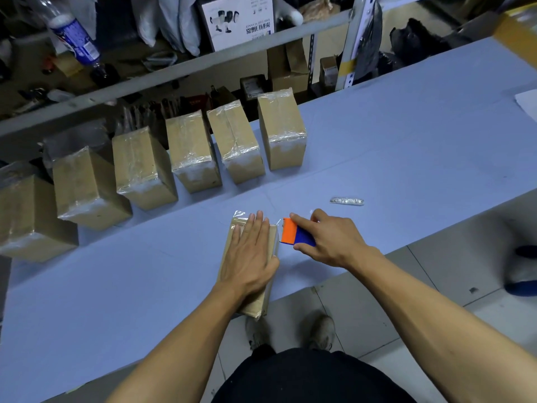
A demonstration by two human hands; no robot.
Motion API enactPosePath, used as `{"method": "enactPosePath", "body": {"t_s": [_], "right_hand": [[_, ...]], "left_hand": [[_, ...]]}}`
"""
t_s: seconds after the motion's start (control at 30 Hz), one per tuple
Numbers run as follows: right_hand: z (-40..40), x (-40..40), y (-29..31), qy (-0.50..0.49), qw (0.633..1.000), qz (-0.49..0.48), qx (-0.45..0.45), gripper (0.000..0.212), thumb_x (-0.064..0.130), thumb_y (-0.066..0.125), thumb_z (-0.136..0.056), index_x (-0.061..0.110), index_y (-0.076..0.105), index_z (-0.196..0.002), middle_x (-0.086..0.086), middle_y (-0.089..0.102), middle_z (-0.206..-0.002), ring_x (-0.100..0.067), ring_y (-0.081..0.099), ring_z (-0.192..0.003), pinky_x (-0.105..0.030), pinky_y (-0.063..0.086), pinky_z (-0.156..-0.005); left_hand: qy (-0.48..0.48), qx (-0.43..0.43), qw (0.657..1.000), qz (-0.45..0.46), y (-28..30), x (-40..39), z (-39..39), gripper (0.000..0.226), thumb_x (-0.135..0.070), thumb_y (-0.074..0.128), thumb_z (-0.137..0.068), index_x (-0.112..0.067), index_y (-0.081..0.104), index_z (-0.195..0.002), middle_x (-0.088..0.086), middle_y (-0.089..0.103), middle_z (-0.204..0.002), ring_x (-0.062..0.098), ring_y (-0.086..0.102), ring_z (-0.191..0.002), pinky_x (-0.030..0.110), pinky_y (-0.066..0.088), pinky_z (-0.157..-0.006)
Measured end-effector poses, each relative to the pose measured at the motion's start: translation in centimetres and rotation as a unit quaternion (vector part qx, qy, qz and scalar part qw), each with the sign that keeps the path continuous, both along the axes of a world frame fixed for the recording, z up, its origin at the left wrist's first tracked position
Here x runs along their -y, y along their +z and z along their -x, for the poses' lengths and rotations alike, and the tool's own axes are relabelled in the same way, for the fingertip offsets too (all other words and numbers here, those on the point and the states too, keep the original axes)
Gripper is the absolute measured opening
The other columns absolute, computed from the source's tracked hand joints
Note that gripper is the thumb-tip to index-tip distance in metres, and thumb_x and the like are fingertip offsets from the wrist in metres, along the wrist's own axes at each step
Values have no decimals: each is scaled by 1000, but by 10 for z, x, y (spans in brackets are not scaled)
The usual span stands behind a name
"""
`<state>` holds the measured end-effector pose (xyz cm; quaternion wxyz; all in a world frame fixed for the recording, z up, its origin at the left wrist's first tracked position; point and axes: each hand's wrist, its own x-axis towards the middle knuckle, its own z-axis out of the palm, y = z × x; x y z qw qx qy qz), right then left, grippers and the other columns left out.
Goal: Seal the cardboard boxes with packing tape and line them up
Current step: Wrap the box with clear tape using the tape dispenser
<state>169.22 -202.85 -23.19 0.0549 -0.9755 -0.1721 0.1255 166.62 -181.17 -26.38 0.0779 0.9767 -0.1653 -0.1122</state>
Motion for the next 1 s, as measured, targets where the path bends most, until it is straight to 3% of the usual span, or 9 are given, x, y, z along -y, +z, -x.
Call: {"method": "enactPosePath", "body": {"t_s": [0.2,0.37,0.43,0.5,0.57,0.63,0.77,0.87,1.0], "right_hand": [[-3,-40,-5,-61,997,54,-1,48,47,53,-93,21,47,-133,-9,53,-115,-34,64,-84,-32,37,-61],[-2,-50,-26,-152,988,16,-16,56,34,54,-95,22,34,-146,-11,46,-124,-33,58,-88,-34,35,-63],[-5,-49,-35,-169,985,-1,-25,69,18,53,-92,21,22,-154,-13,40,-132,-34,55,-90,-34,33,-64],[-10,-48,-46,-159,985,-30,-52,78,8,56,-88,20,18,-156,-15,36,-139,-35,55,-97,-35,38,-68],[-12,-49,-58,-140,985,-61,-77,80,3,57,-87,20,20,-156,-15,33,-144,-36,52,-108,-38,45,-80],[-13,-52,-63,-132,983,-94,-92,78,-1,57,-85,20,27,-154,-14,35,-144,-36,50,-111,-41,47,-84],[-7,-60,-49,-189,971,-142,-35,48,18,52,-93,18,47,-141,-16,54,-127,-38,55,-104,-39,47,-82],[3,-63,-37,-279,919,-276,15,31,17,49,-94,7,68,-117,-16,69,-106,-34,61,-97,-35,43,-82],[12,-73,-38,-291,873,-392,-5,18,19,58,-94,21,75,-91,1,70,-72,-17,63,-70,-36,48,-69]], "left_hand": [[12,5,1000,7,-2,9,7,80,-35,38,-91,-11,0,-157,6,-11,-164,19,-17,-150,45,-5,-123],[29,-12,998,54,-3,6,7,84,-55,13,-84,-14,-7,-155,1,-20,-160,13,-26,-146,35,-16,-118],[87,-6,975,205,1,3,6,74,-46,25,-91,-16,4,-155,-4,-5,-162,7,-13,-149,27,-7,-121],[181,41,929,321,5,-6,7,61,-24,44,-93,-12,32,-151,-3,25,-159,6,12,-148,15,7,-119],[254,76,901,342,9,-18,5,51,-9,52,-91,-10,48,-142,-2,44,-148,11,33,-141,7,16,-112],[301,46,893,332,14,-31,-3,46,-10,57,-94,-12,51,-140,-1,49,-144,14,41,-135,10,23,-108],[338,-12,877,341,8,-49,-15,46,-19,62,-95,-13,52,-139,2,55,-140,15,52,-127,30,41,-107],[361,-36,847,389,4,-44,-19,40,-18,65,-93,-16,58,-132,-3,62,-129,8,56,-117,23,45,-95],[399,-53,808,431,5,-33,-21,32,-20,72,-87,-18,66,-119,-7,68,-110,7,61,-103,15,41,-84]]}}
